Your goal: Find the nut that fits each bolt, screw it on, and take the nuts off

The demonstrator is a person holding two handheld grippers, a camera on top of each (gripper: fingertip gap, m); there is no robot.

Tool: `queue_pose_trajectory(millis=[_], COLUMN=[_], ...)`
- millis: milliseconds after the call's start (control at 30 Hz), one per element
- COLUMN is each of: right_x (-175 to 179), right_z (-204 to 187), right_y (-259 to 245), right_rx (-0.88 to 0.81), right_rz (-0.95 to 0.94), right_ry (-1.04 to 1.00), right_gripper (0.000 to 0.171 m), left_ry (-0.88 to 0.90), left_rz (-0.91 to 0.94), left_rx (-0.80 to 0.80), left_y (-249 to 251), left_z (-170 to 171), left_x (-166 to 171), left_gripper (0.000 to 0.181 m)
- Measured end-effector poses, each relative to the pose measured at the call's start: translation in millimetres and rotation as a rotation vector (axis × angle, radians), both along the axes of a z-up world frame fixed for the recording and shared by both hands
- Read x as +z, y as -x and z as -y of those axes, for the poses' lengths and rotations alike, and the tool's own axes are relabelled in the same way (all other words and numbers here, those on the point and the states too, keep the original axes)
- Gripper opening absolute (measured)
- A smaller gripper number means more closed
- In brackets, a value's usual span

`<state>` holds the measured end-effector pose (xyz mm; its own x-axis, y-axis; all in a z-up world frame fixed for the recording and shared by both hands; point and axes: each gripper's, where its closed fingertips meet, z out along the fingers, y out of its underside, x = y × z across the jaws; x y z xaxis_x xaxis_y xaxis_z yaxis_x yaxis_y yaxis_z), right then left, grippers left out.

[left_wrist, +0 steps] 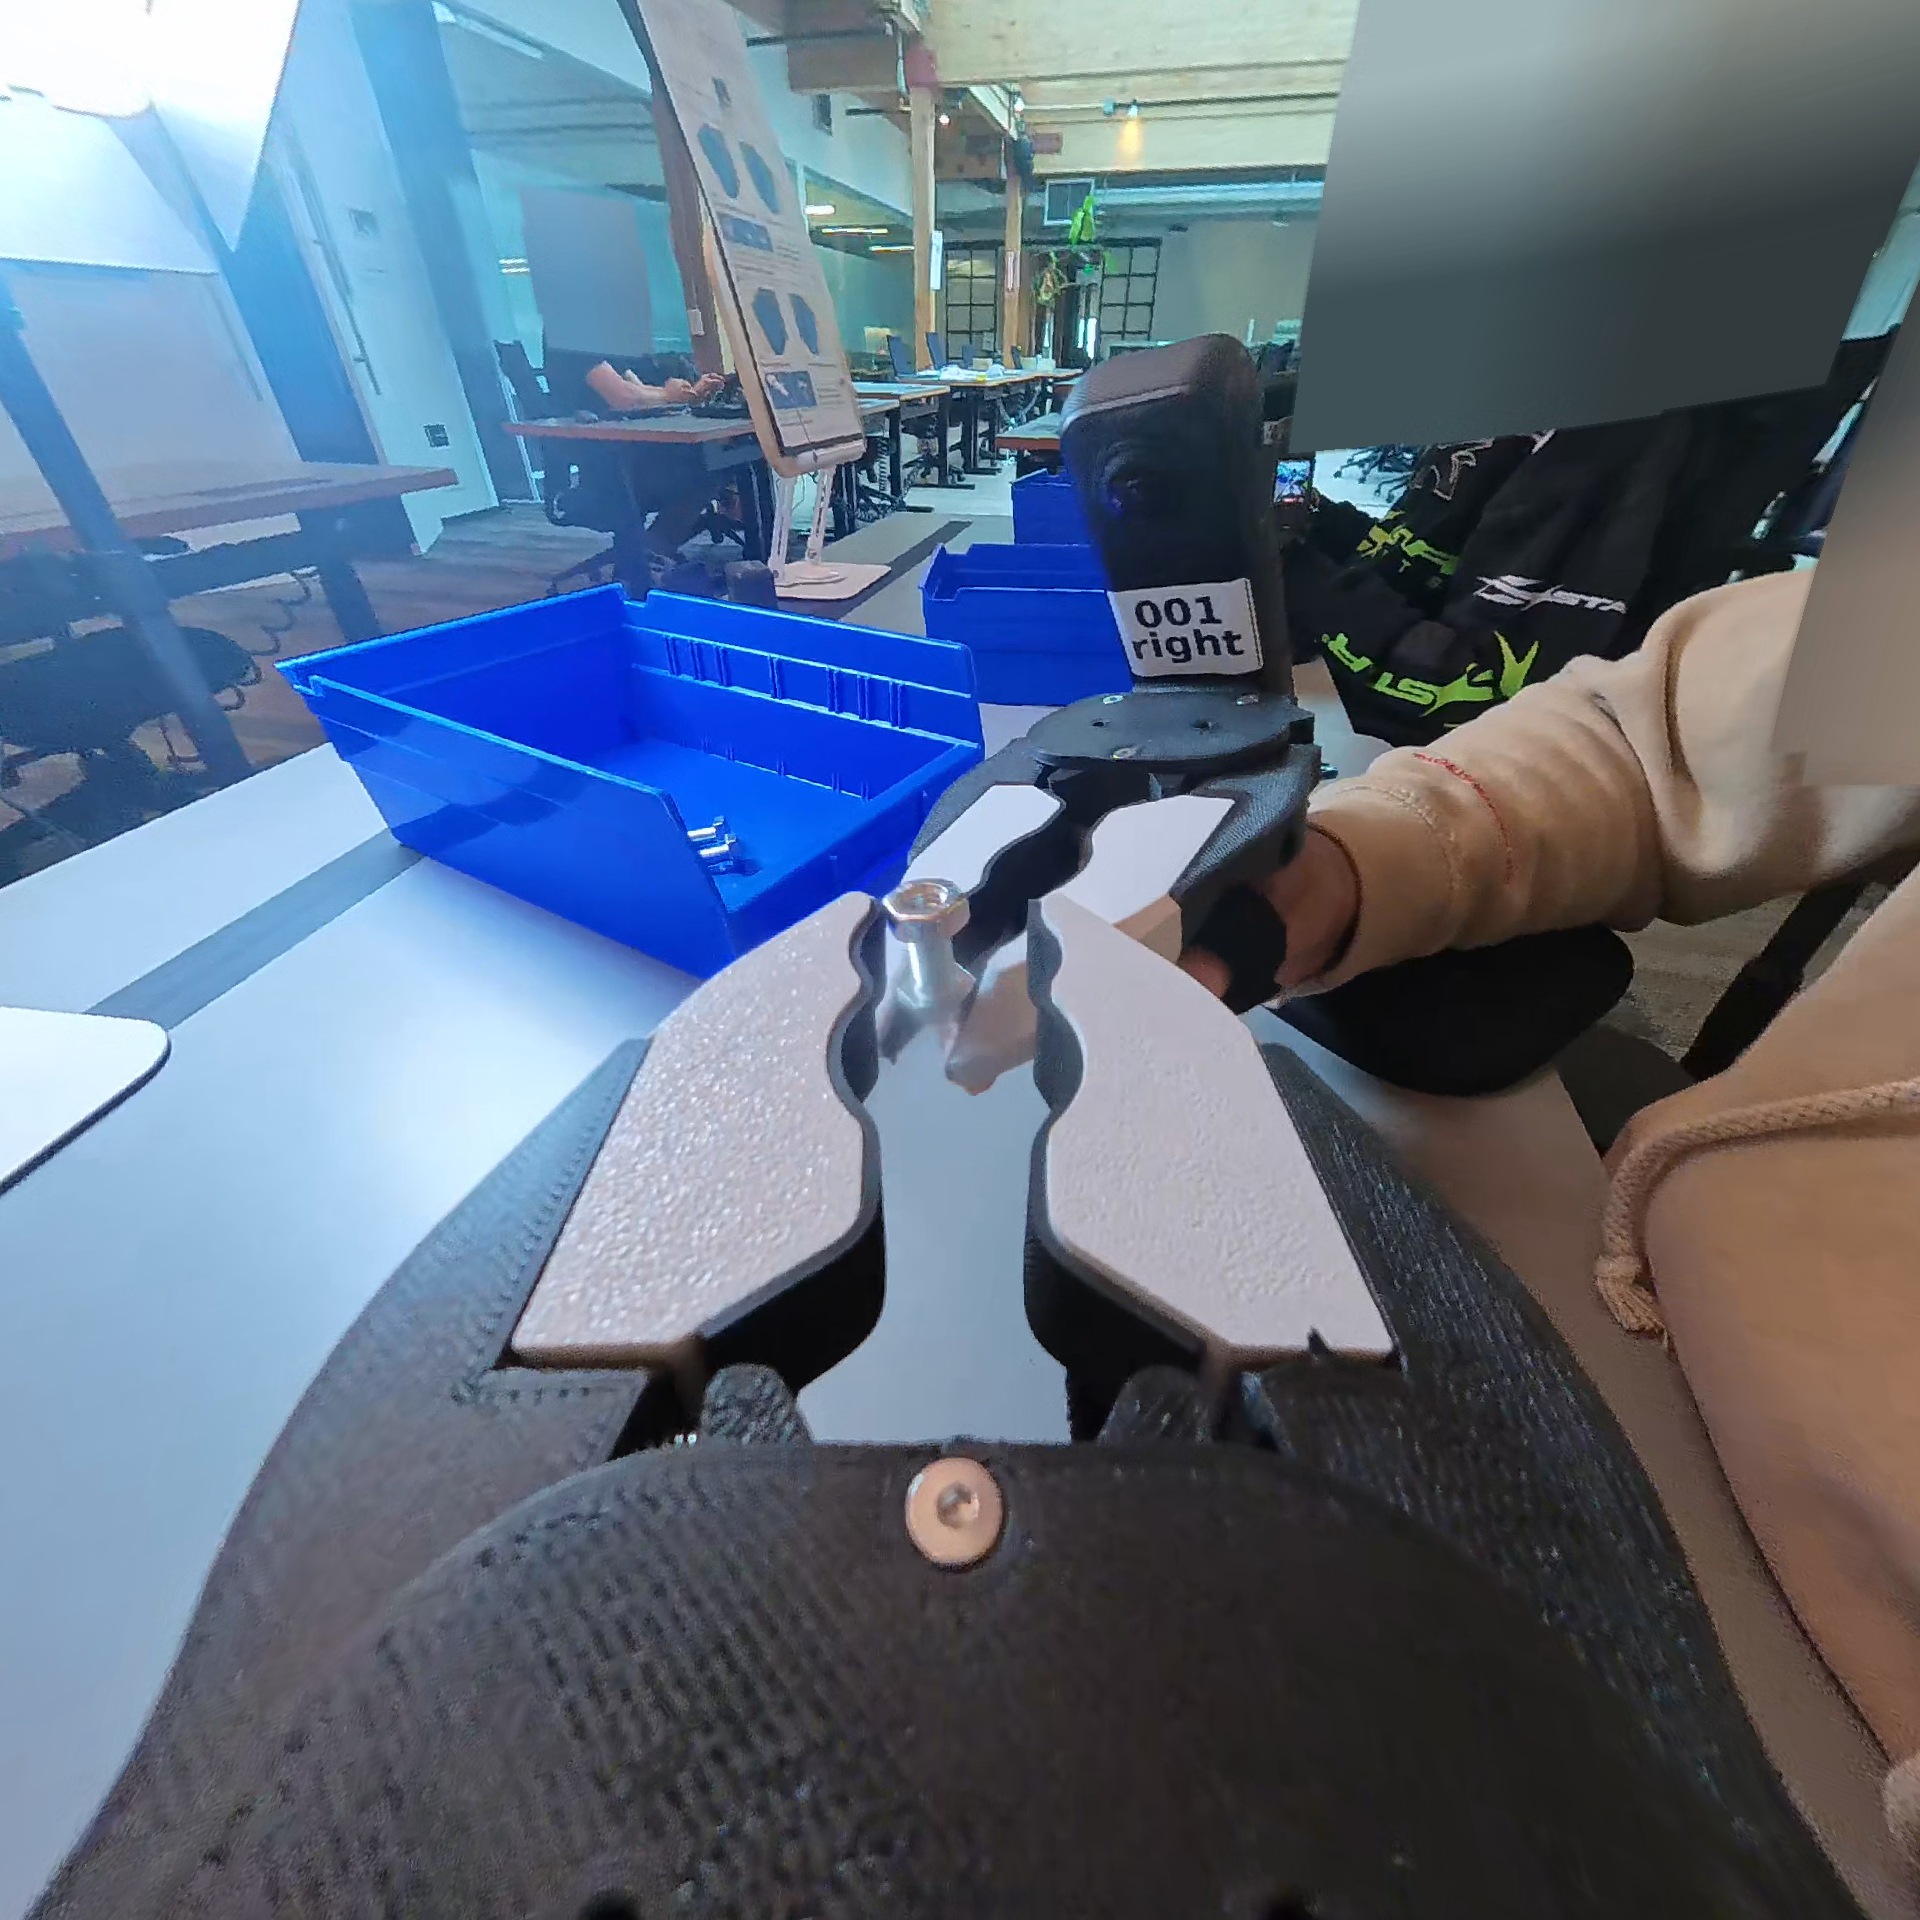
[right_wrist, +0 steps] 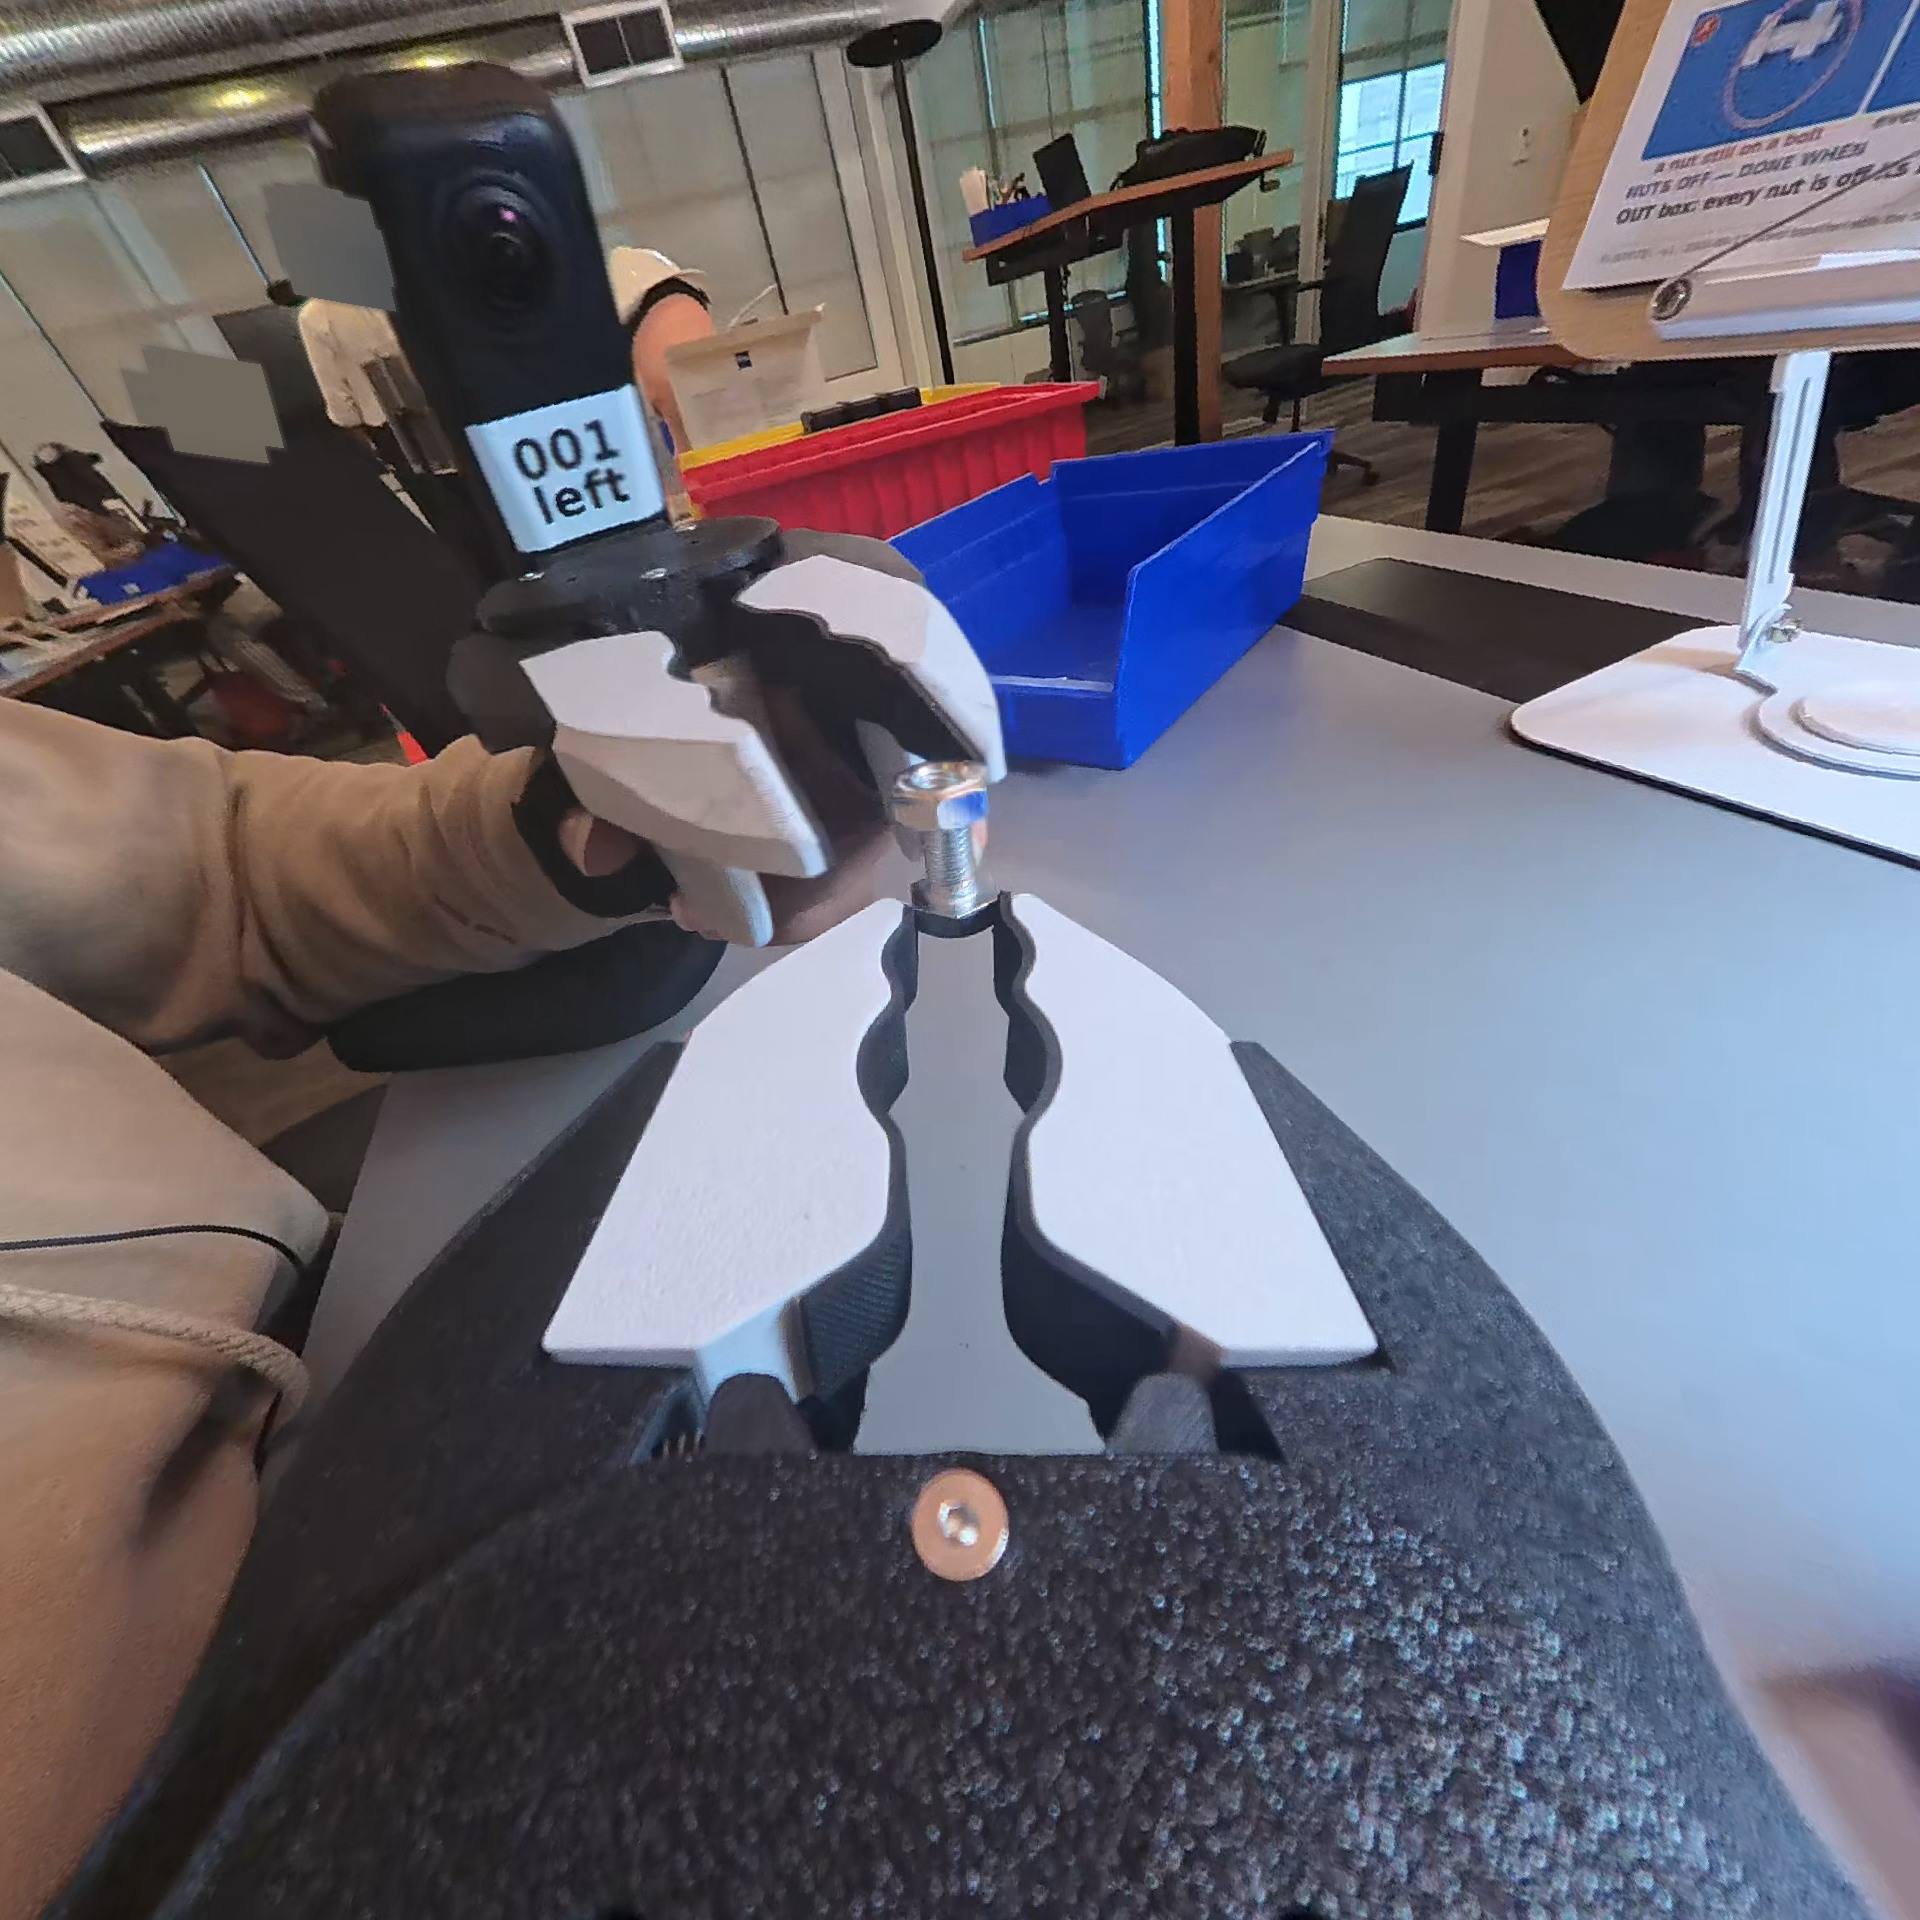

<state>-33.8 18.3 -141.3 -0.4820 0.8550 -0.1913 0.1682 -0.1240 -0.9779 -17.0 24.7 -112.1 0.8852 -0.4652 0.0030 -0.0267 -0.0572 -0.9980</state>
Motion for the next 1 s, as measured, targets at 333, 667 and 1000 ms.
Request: queue_pose_trajectory(millis=[333, 667, 1000], right_x=[-0.2, -1.7, -4.7], right_z=[-8.4, -15.5, 5.6], right_y=[1.3, 2.3, -0.9], right_rx=[-0.033, -0.054, 0.008], right_rz=[0.014, 0.027, 0.002], right_ry=[-0.012, -0.022, -0.098], right_gripper=[0.014, 0.014, 0.014], left_ry=[-0.009, -0.014, 0.031], left_rz=[0.016, 0.018, 0.079], left_rx=[0.038, -0.031, -0.051], left_y=[9.7, 1.1, -0.2], left_z=[-1.3, 4.2, -0.3], left_x=[1.5, 2.6, -6.3], left_gripper=[0.020, 0.010, 0.016])
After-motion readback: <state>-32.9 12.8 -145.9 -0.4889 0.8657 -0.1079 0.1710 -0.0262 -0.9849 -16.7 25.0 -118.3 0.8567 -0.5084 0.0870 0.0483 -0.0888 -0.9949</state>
